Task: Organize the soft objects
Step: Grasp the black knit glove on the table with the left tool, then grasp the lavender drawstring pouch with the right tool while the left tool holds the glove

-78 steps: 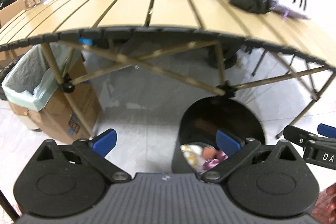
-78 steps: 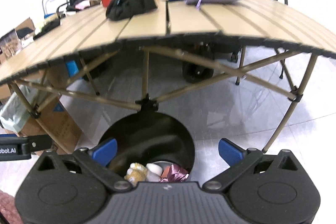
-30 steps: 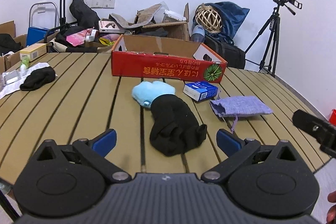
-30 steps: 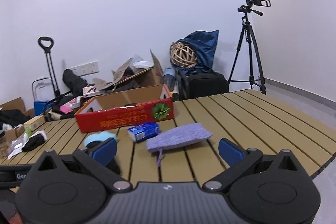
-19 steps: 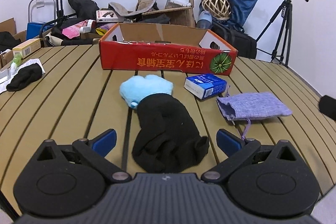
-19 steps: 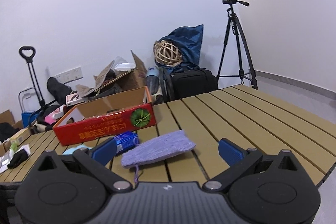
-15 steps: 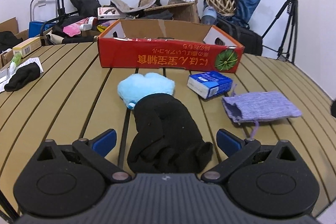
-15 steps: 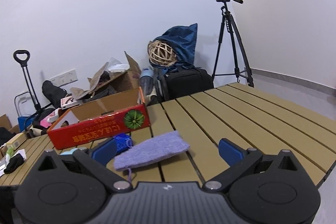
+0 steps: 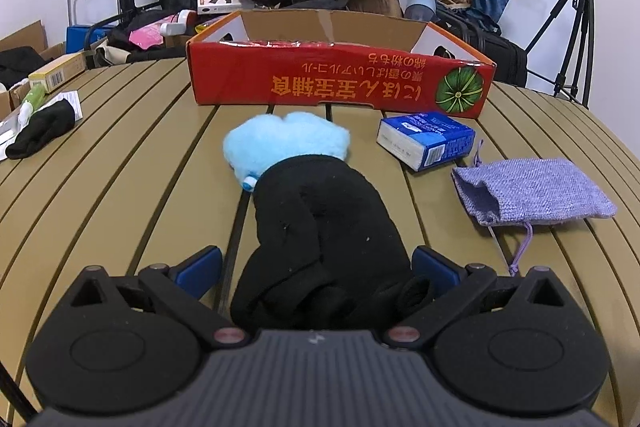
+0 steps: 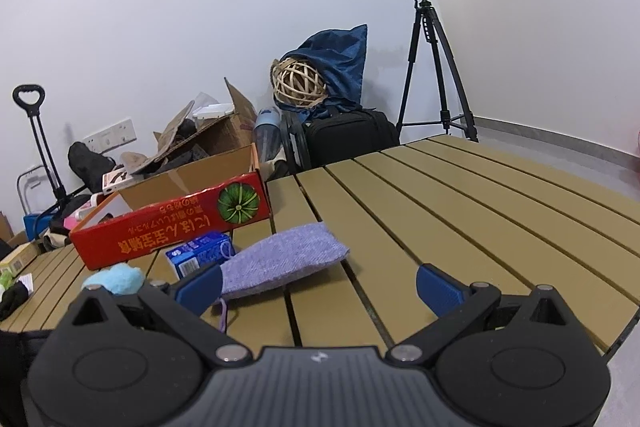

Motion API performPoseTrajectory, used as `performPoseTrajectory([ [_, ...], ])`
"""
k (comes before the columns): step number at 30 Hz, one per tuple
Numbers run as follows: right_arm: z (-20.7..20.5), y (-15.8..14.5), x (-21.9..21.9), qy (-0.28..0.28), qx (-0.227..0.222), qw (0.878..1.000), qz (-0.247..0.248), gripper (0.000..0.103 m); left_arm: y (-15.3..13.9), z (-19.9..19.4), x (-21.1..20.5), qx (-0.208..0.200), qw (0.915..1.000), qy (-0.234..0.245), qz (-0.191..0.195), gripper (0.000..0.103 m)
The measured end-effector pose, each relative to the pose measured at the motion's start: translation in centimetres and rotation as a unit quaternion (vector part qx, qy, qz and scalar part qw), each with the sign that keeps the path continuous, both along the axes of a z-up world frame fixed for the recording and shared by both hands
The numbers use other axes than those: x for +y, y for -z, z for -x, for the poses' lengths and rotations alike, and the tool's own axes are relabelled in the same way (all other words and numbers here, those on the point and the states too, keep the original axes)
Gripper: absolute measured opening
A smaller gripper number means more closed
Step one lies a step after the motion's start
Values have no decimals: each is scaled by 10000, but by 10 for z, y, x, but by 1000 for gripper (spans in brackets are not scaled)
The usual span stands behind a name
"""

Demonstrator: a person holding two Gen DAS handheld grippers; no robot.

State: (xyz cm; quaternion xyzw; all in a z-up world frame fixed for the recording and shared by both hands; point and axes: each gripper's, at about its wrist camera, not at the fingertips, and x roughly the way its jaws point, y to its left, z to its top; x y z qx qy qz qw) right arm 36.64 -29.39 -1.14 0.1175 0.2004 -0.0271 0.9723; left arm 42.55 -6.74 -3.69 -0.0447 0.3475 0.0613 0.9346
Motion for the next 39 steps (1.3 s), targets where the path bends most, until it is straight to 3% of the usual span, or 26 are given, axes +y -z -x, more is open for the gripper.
performPoseTrajectory([
  [6, -1, 3, 4, -61, 1, 10000, 55, 103, 1, 1, -1, -1, 10000, 22, 7, 93],
  [12, -2, 6, 6, -89, 23, 9999, 77, 103, 0, 5, 7, -86, 9997, -183, 137, 77],
  [18, -2, 8, 9, -126, 12, 9998, 183, 103, -3, 9, 16, -111, 9994, -301, 115, 51],
  [20, -2, 8, 9, -134, 5, 9997, 182, 103, -5, 9, 21, -101, 9993, -348, 125, 37],
  [23, -3, 8, 10, -136, 11, 9997, 183, 103, -10, 12, 32, -171, 9990, -375, 171, 27],
  [39, -8, 6, 39, -322, 31, 9981, 523, 103, -44, 32, 103, -647, 9962, -581, -104, 25],
])
